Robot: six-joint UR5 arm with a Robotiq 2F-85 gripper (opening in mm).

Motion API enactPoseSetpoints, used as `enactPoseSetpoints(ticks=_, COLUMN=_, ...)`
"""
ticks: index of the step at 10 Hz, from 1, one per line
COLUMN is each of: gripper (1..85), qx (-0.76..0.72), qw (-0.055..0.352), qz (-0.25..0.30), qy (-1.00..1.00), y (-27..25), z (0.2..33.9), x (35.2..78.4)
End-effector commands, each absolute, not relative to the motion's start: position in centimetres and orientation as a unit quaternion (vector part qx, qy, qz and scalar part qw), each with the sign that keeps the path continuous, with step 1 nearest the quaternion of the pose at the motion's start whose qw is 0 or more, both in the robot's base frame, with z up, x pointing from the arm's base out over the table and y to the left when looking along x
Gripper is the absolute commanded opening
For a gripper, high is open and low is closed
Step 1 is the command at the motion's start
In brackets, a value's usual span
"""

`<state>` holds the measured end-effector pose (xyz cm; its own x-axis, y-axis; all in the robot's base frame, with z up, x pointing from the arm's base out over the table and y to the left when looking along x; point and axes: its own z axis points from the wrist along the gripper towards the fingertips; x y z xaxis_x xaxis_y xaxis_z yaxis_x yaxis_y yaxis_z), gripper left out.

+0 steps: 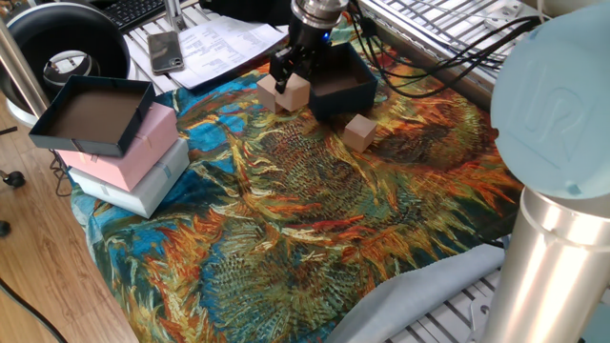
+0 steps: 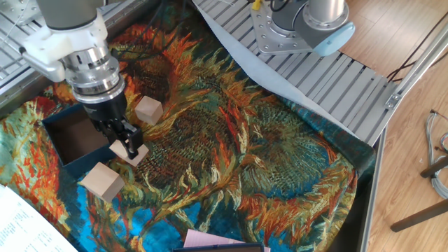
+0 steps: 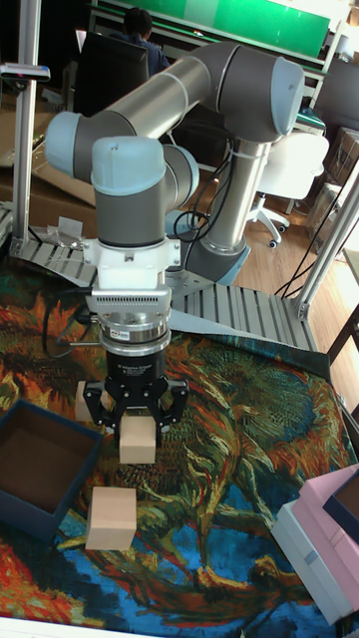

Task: Take everything out of the gift box

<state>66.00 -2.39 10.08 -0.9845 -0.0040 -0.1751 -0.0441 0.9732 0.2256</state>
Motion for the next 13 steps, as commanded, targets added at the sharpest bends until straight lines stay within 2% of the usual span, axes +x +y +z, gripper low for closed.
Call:
enactPoseSetpoints(ticks=1, gripper=26.0, qx=-0.021, qw=0.084, qz=0.112, qy=0.990, y=-3.4, z=9.9, x=66.0)
enactPoseSetpoints(ticks=4, gripper=26.0, qx=-0.038, qw=0.088, qz=0.087, qy=0.992, y=-5.3, z=7.7, x=65.6)
enactPoseSetpoints(ticks=13, gripper=27.7, qx=-0.078, qw=0.093, qz=0.062, qy=0.991, y=-9.4, z=3.8, x=64.9)
